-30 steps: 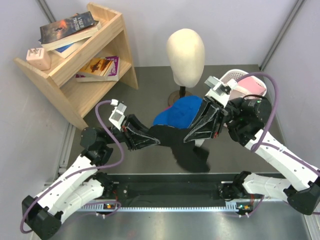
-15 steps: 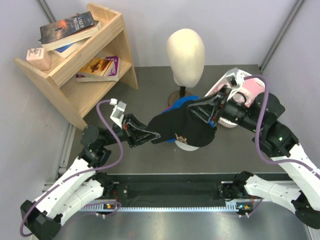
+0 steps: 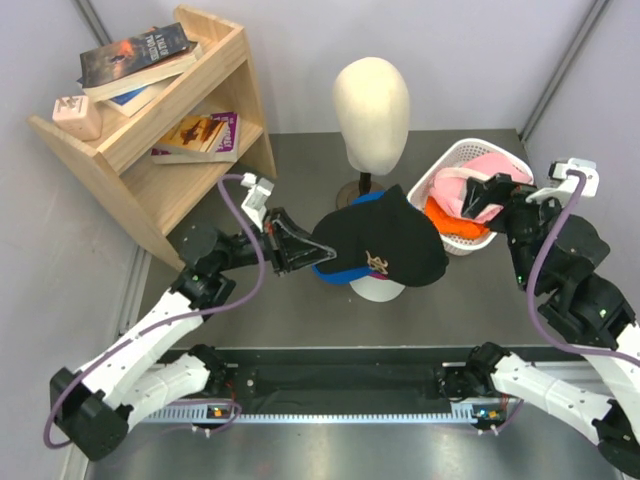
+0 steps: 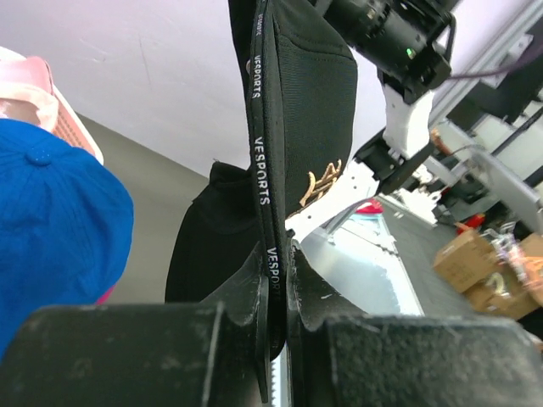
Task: Stack the hats
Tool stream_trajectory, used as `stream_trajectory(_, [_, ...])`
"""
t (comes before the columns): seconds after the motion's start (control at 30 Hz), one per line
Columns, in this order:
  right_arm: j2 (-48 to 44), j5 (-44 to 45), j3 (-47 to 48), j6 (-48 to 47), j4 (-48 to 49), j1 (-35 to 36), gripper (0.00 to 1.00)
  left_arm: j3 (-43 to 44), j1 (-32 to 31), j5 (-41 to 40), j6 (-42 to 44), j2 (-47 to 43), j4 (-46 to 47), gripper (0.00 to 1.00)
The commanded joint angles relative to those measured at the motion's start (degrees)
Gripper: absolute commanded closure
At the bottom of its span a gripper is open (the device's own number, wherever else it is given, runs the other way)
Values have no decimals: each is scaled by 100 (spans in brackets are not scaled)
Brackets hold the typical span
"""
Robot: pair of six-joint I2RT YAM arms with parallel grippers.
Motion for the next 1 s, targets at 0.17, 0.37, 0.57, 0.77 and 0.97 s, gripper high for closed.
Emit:
stream_trajectory(0.17, [192,1348,-25,-168,-12,-41,0,1138,-1003,-1142,-428,1492,342,100])
stream_trajectory(0.37, [113,1190,-113,-115,50,-50,0,1210,-1074,-2055,-991,2082,195,100])
stream_trajectory(0.57, [-45,1049,-210,-97,67,-50,0,201,-390,-2672,-1613,1556,306,100])
stream_trajectory(0.77, [-37,979,-245,-62,85,-50,0,-195,-37,-2813,-1755,1125,-19,100])
stream_trajectory(0.97, [-2,926,-306,-45,76,-50,0,-915,402,-2725,-2141,703,121,100])
